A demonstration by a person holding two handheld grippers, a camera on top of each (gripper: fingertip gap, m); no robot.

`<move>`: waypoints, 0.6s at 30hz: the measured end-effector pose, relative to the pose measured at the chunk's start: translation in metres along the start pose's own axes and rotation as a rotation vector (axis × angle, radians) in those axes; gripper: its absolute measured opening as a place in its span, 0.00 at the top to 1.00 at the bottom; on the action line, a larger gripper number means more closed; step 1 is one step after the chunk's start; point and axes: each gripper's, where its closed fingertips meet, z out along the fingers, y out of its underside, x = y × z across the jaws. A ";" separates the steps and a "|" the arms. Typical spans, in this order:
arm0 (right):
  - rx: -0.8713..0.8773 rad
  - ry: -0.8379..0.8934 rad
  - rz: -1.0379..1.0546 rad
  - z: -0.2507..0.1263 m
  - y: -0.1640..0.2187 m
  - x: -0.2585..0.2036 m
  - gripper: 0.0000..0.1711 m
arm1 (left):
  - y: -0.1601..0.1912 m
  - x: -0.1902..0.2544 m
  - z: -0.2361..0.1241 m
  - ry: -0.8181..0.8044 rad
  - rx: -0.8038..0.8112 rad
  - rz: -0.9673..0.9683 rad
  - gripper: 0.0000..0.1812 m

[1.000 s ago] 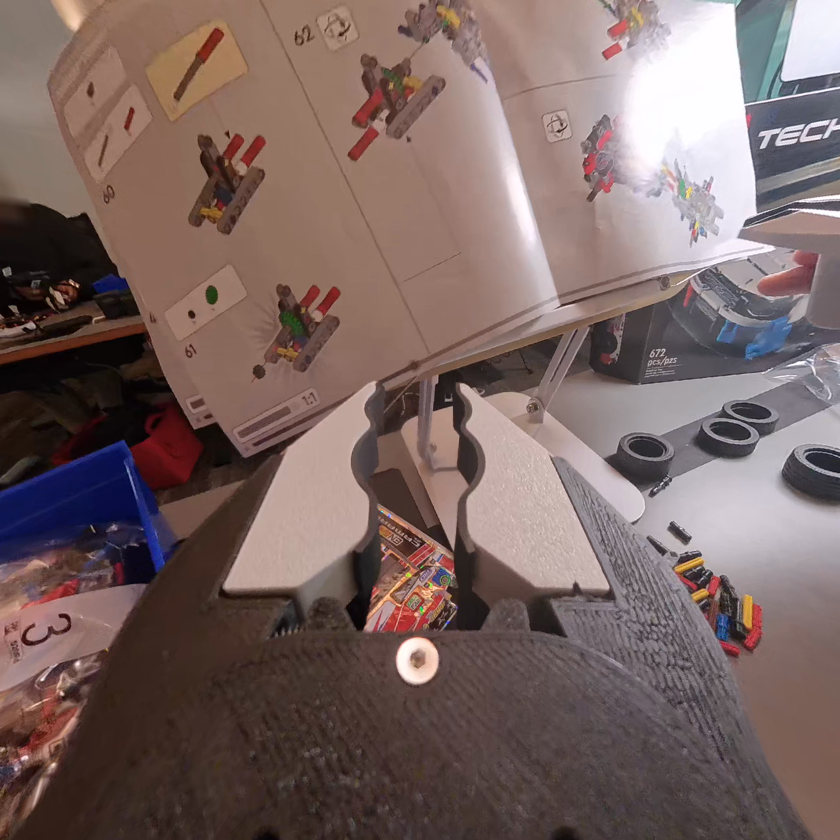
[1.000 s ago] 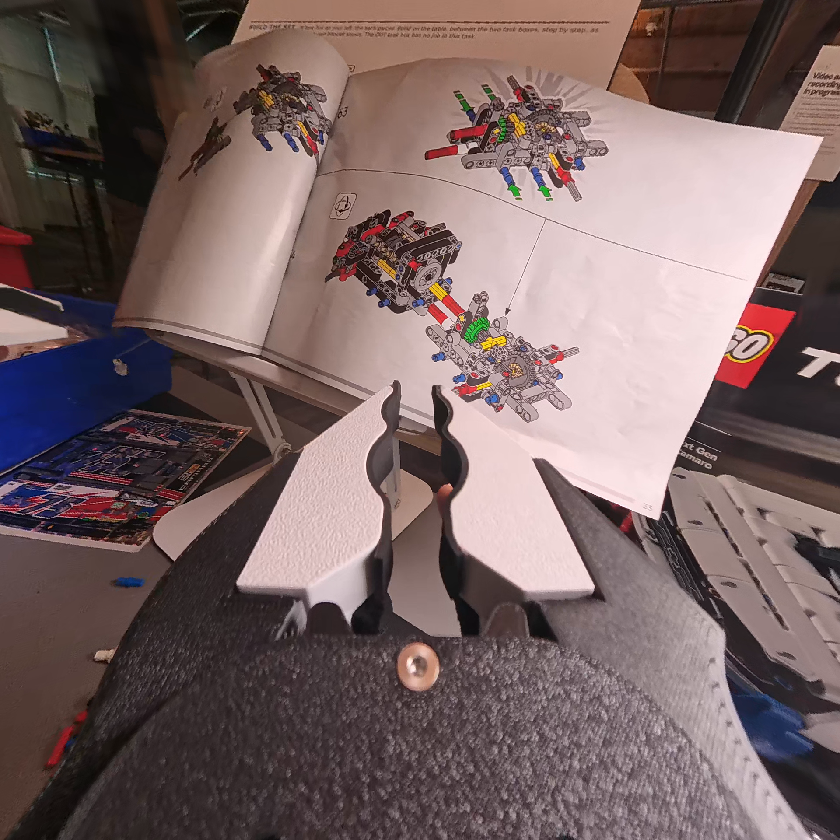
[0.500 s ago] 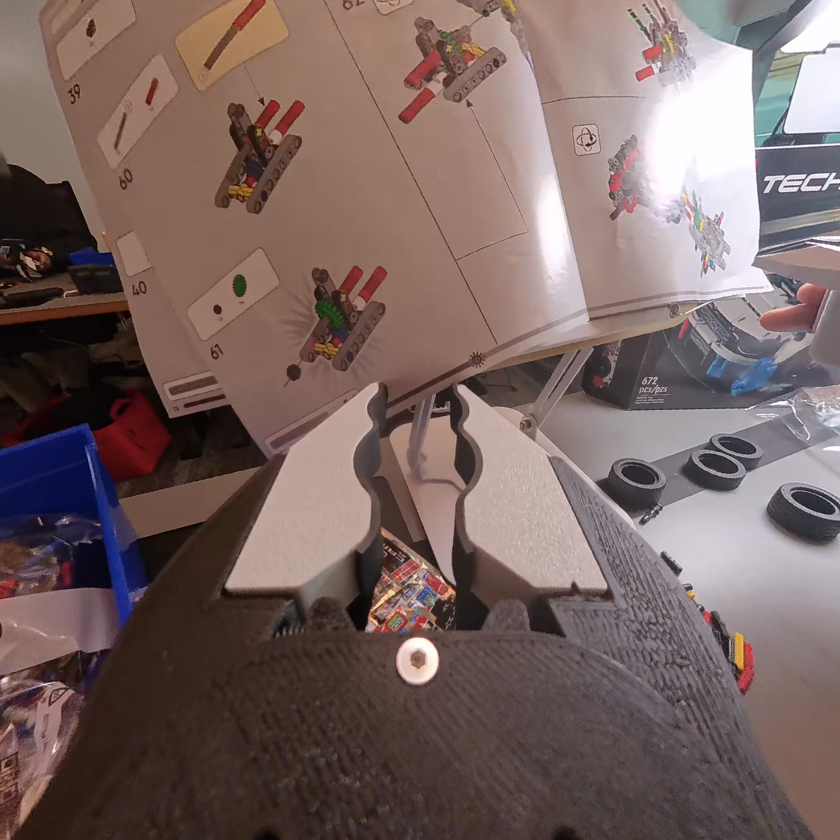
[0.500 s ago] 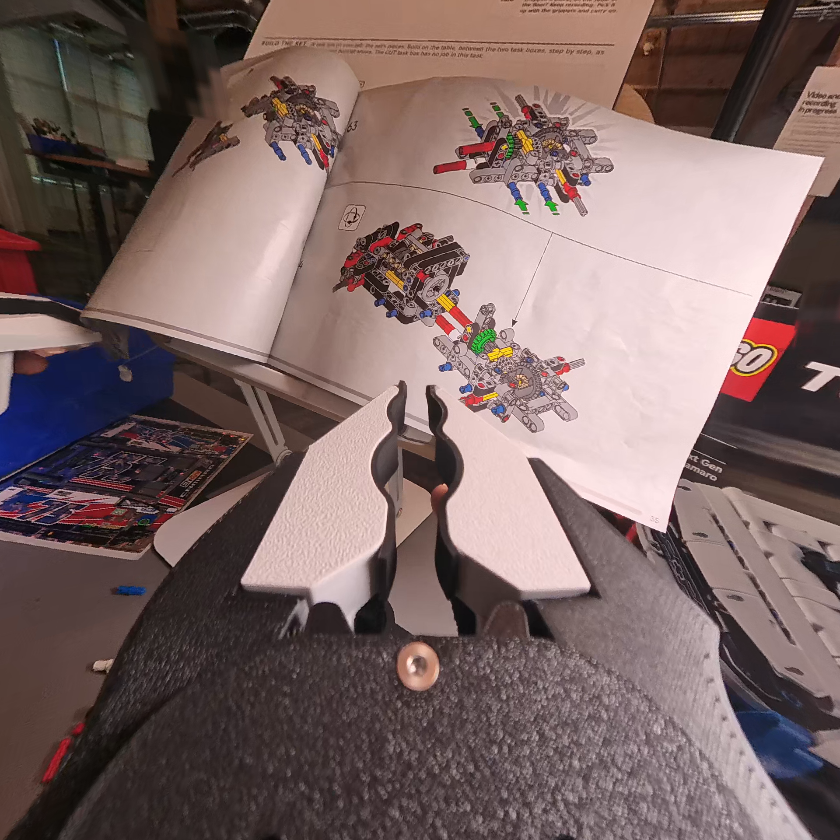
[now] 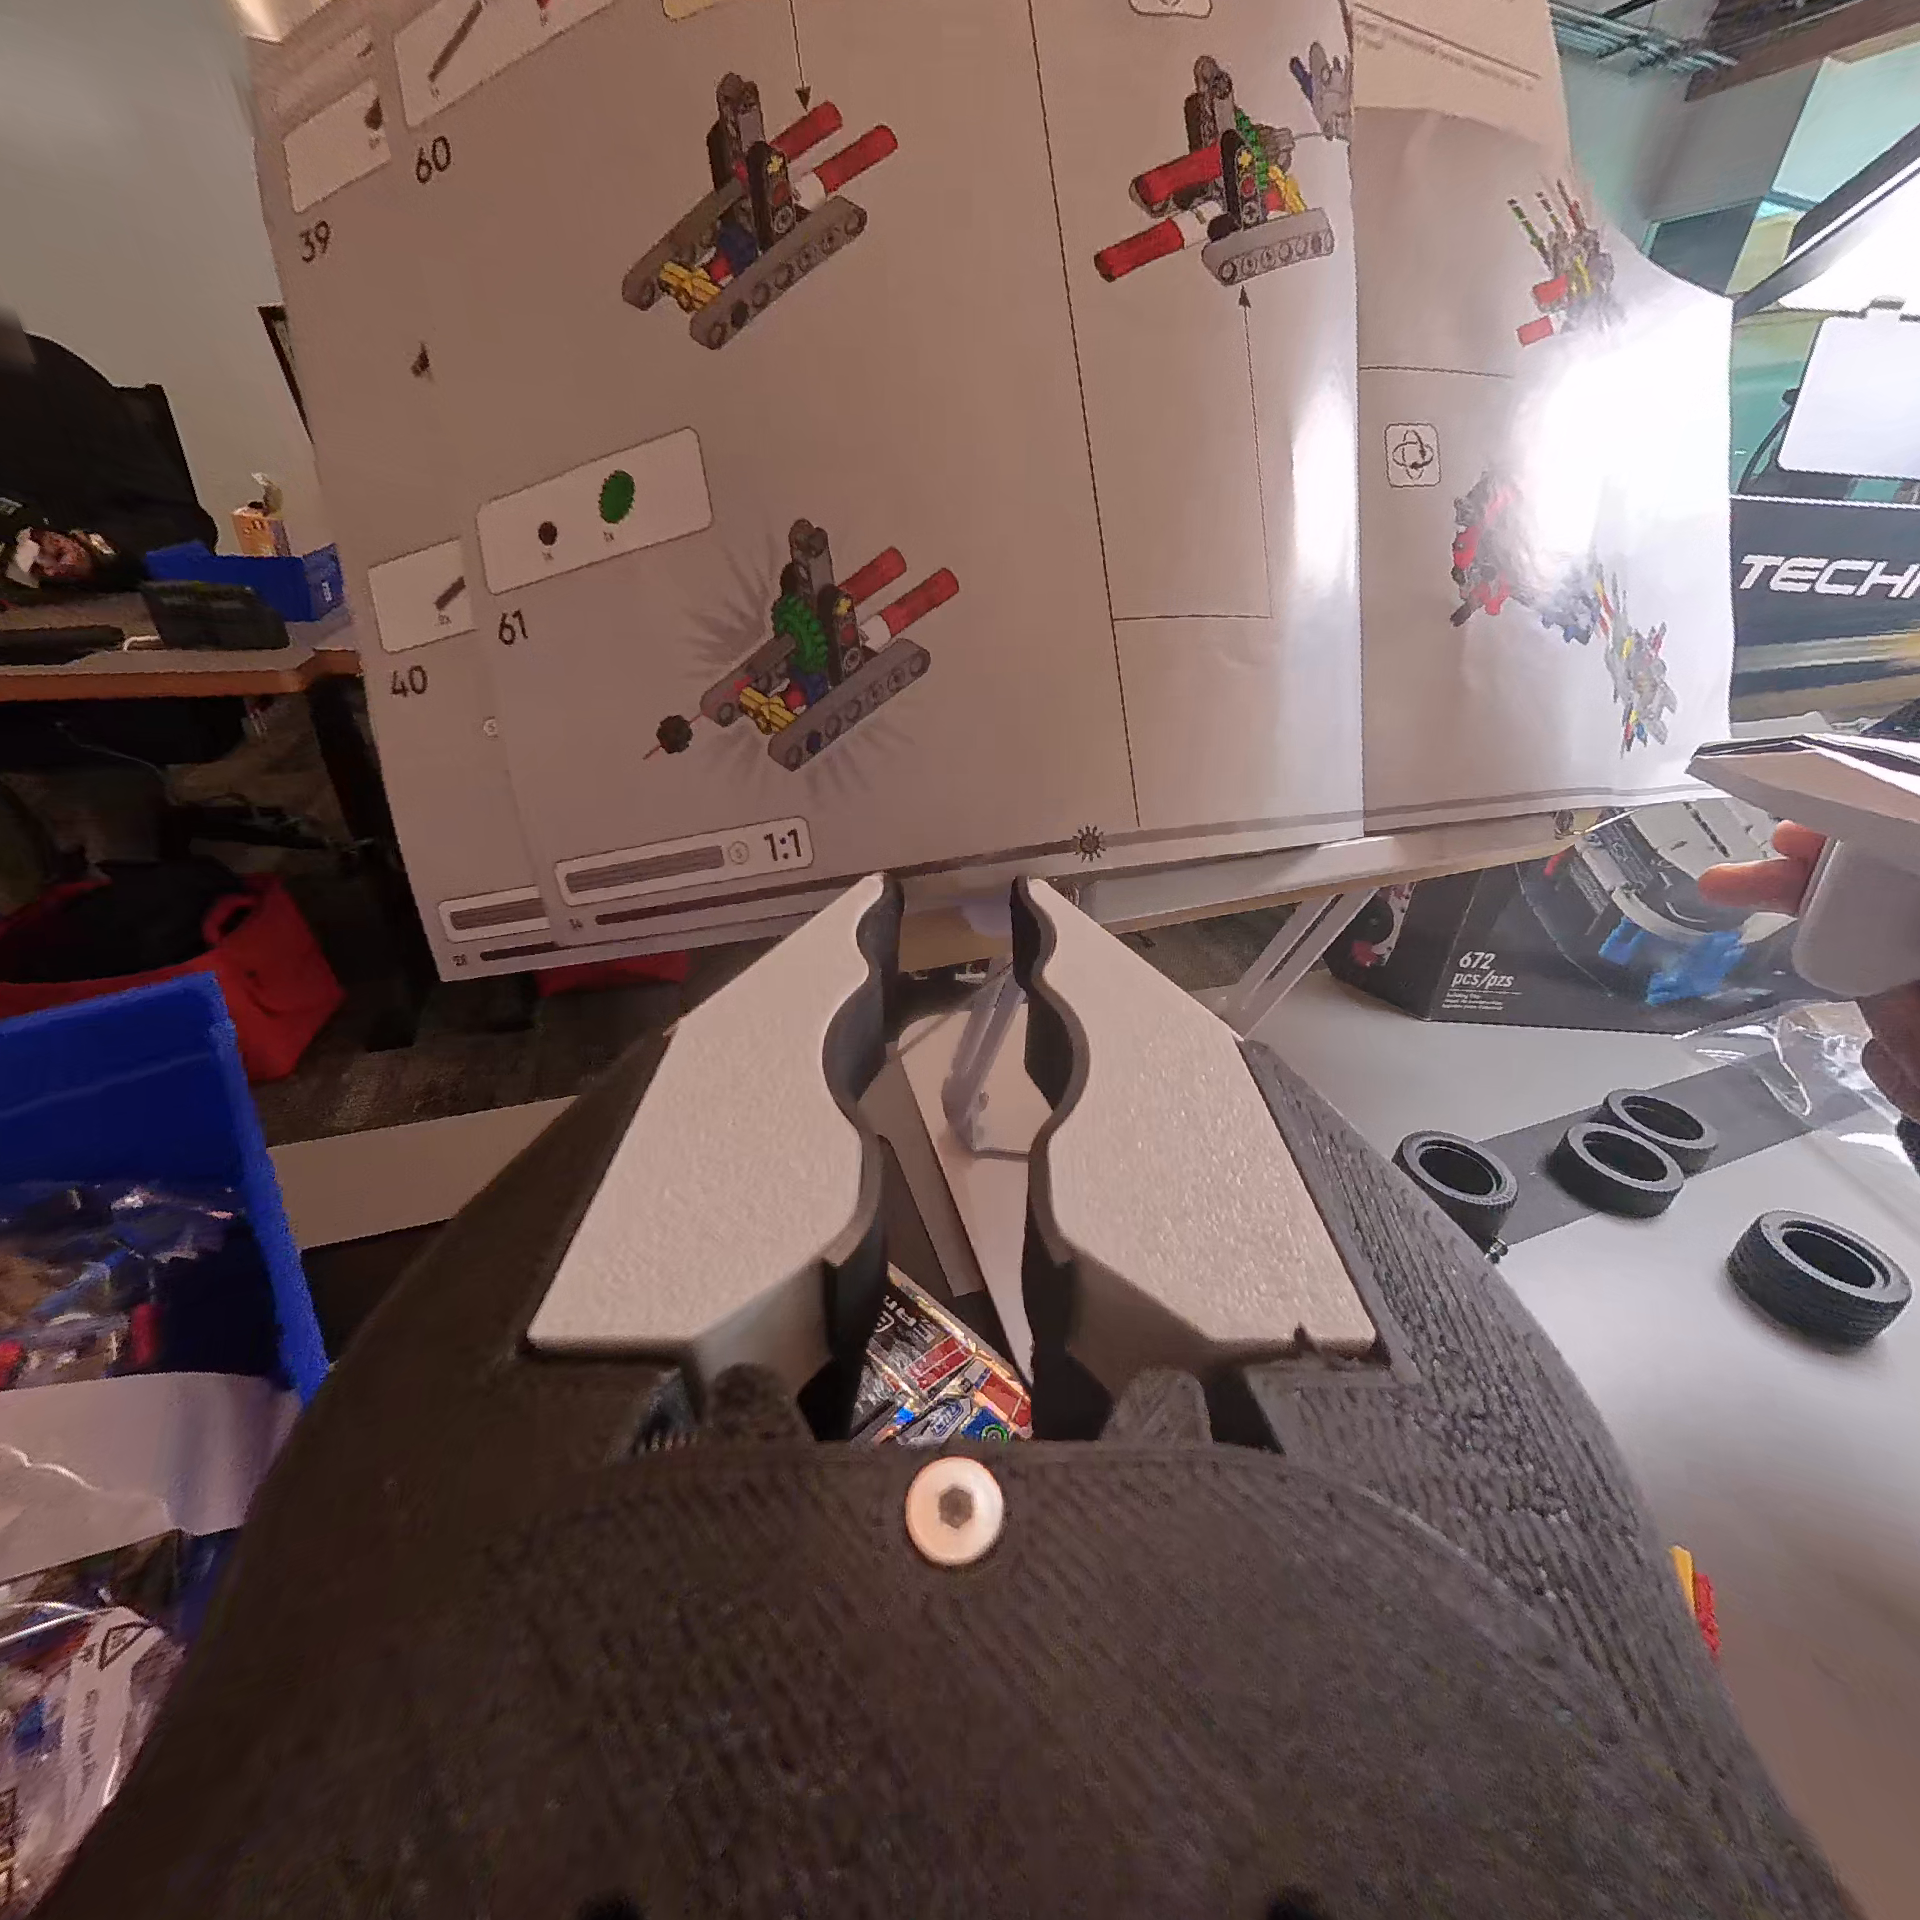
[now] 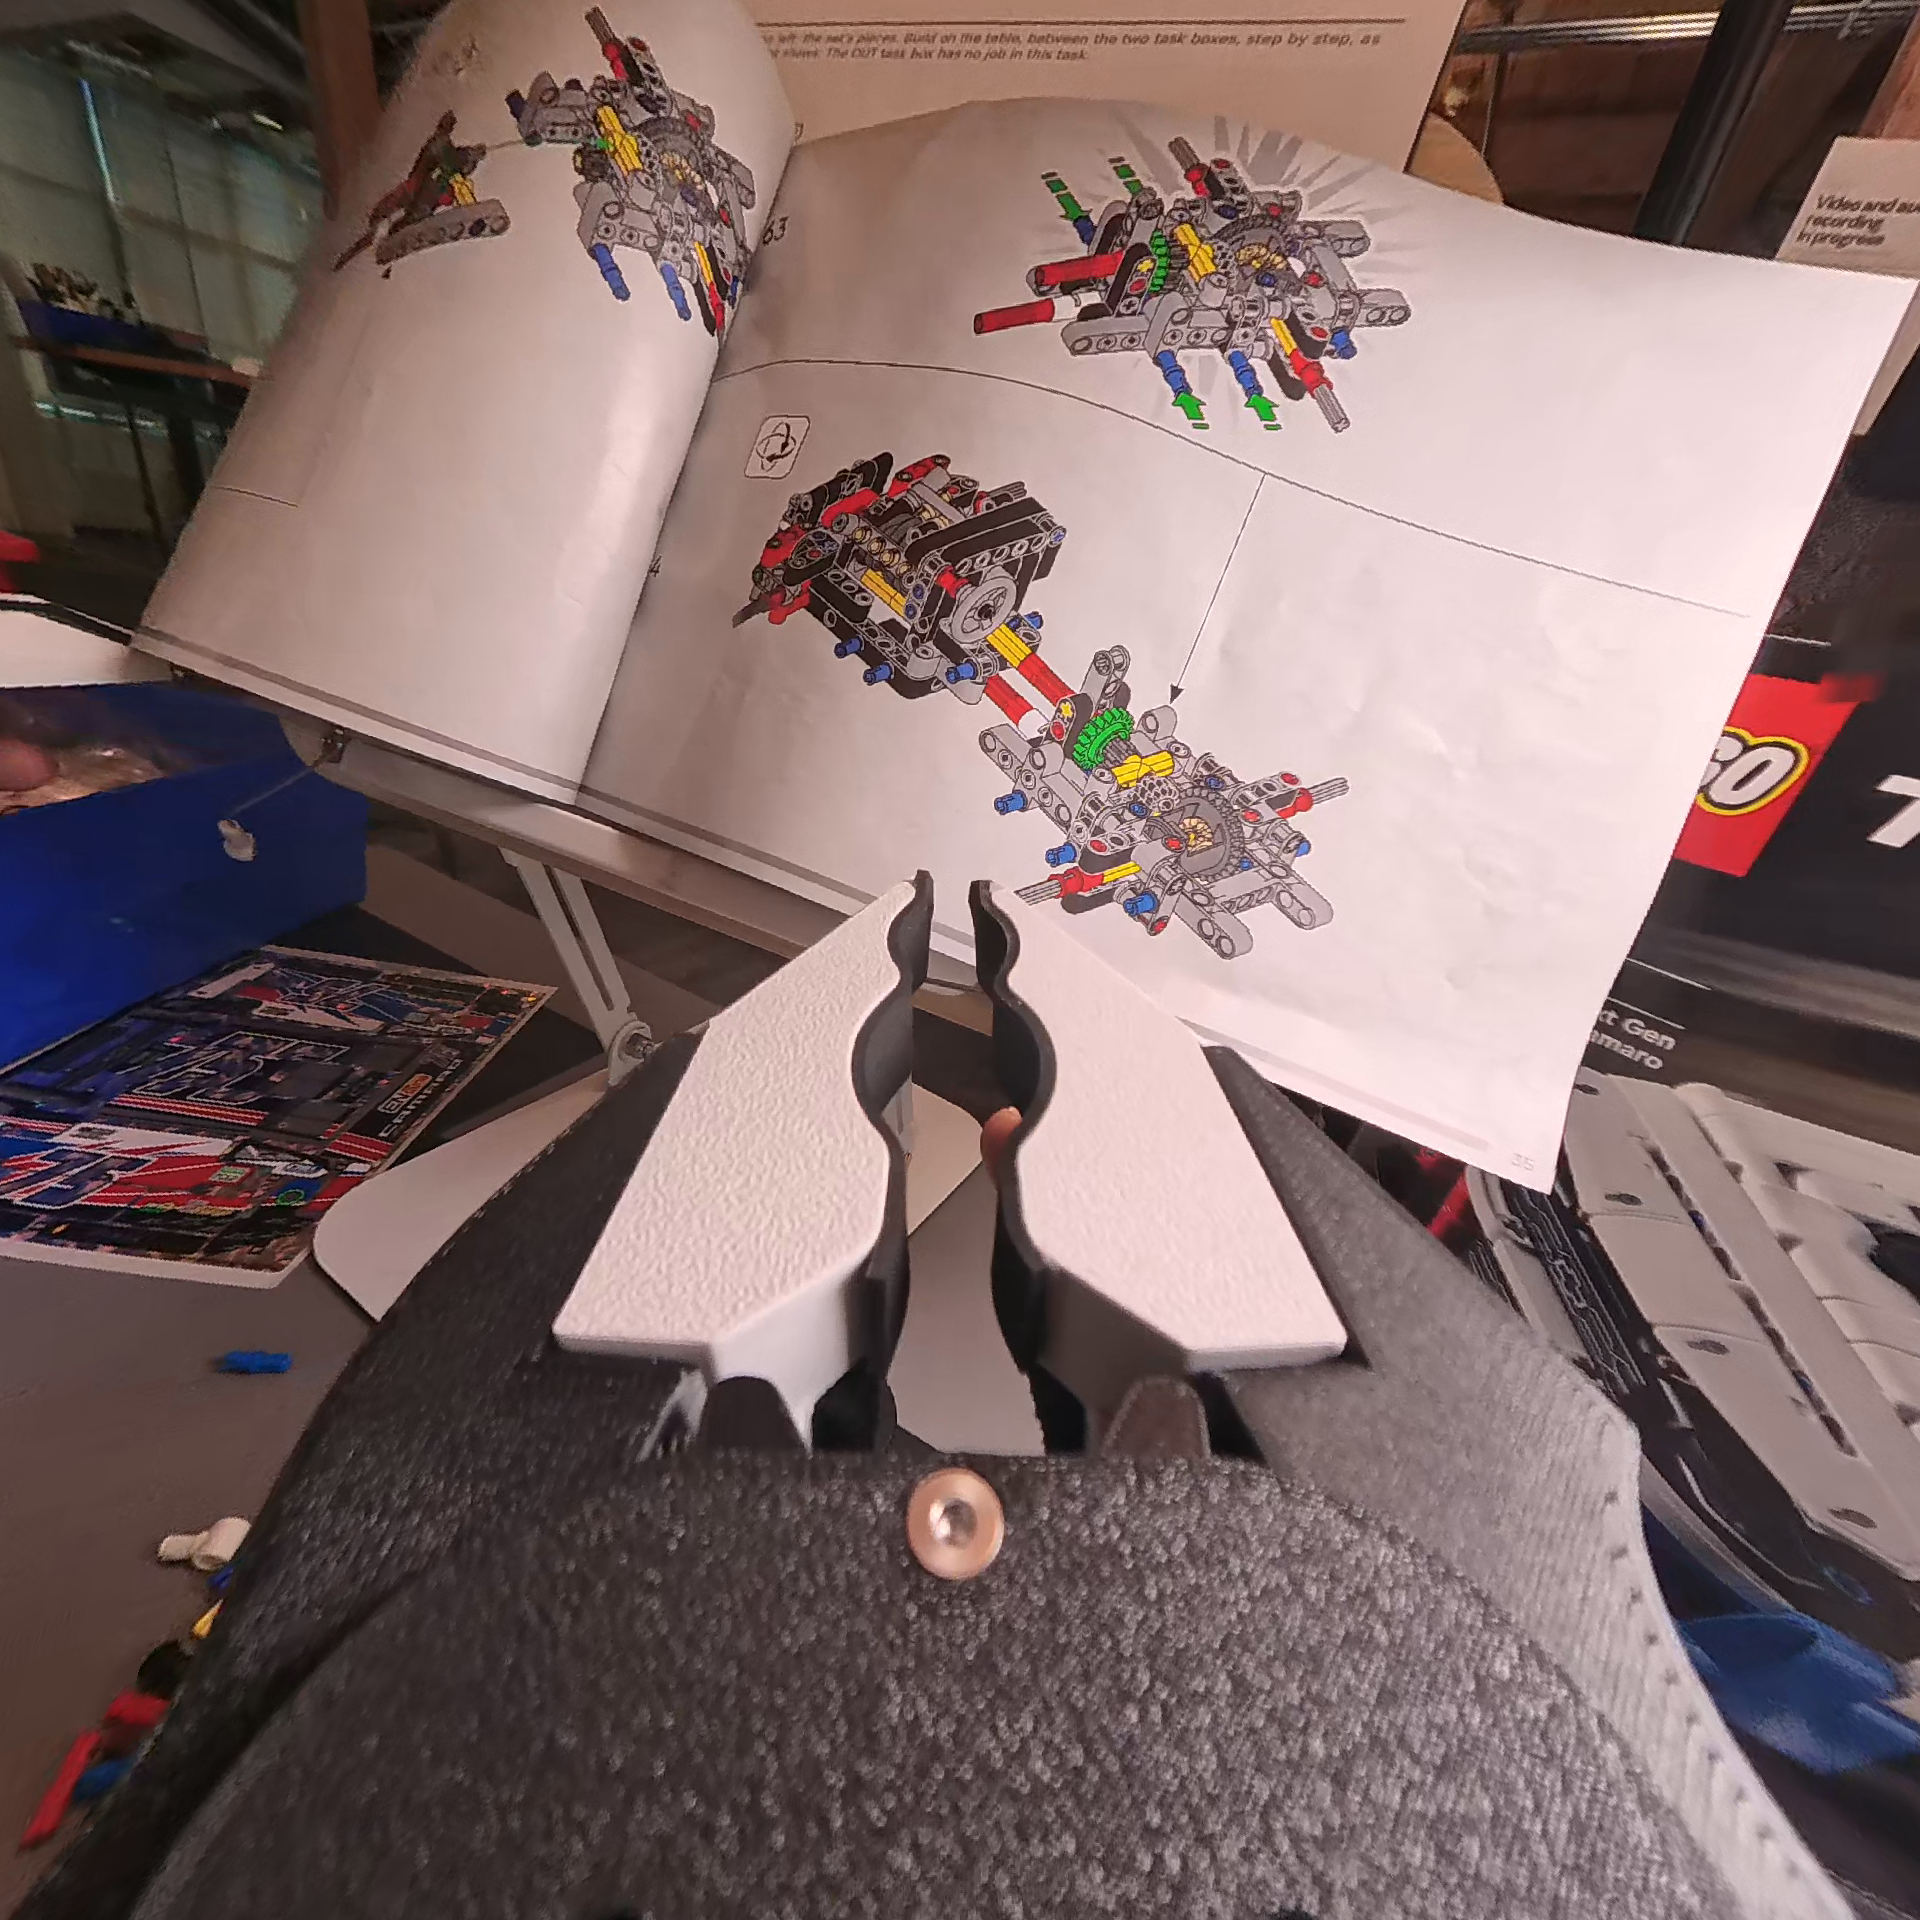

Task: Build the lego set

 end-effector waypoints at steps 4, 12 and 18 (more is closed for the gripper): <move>0.002 -0.012 0.004 -0.001 -0.003 -0.002 0.97 | 0.000 0.000 -0.002 0.002 -0.001 -0.001 0.89; -0.012 -0.392 -0.065 -0.047 -0.054 -0.068 0.96 | -0.004 0.000 -0.010 0.020 -0.019 -0.021 0.89; -0.244 -0.763 -0.212 -0.175 -0.007 -0.125 0.90 | -0.006 0.002 -0.014 0.055 -0.046 -0.040 0.88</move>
